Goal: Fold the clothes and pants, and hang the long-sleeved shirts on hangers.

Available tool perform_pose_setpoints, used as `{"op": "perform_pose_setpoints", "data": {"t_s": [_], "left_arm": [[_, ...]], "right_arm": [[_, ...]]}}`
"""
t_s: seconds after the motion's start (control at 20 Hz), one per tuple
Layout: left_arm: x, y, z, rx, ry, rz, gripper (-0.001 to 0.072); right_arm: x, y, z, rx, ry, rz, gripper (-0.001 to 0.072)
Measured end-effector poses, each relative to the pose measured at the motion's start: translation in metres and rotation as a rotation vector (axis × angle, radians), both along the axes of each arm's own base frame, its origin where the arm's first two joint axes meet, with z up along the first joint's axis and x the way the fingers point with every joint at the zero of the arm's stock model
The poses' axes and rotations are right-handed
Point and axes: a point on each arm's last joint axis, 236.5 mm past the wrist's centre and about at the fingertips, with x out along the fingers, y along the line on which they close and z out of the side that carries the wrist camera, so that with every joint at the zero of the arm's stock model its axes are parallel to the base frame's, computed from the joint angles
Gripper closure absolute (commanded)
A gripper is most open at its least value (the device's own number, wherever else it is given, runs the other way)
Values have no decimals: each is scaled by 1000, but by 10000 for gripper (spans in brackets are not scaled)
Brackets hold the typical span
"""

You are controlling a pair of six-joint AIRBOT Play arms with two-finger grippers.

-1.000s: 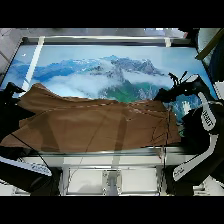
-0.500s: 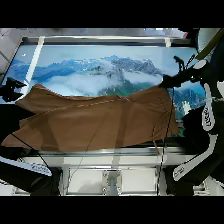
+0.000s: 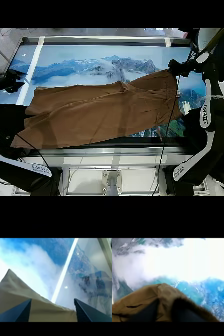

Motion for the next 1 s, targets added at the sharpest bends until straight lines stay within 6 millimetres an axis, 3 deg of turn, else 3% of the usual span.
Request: {"op": "perform_pose_setpoints", "data": {"t_s": [0.15, 0.2, 0.3, 0.45, 0.5, 0.55, 0.75, 0.9, 1.0], "left_arm": [[7, 3, 2, 41, -29, 6, 63], [6, 4, 2, 51, -29, 1, 83], [0, 3, -1, 53, -15, -24, 533], [-20, -6, -6, 10, 28, -99, 569], [-29, -9, -7, -11, 47, -129, 662], [-39, -13, -9, -35, 66, -160, 696], [-99, -24, -18, -108, 179, -248, 696], [-157, -11, -24, -71, 277, -196, 696], [-209, 5, -24, -7, 353, -116, 695]], "right_arm": [[4, -11, 4, 19, -7, -55, 286], [3, -17, 9, 19, -10, -65, 286], [-5, -28, 23, 9, -9, -62, 291], [-28, -42, 52, -45, -5, -10, 295], [-39, -47, 63, -67, 2, 13, 296], [-52, -50, 71, -86, 15, 35, 297], [-117, -53, 92, -121, 101, 119, 301], [-174, -50, 87, -111, 164, 132, 300], [-213, -43, 75, -102, 196, 128, 299]]}}
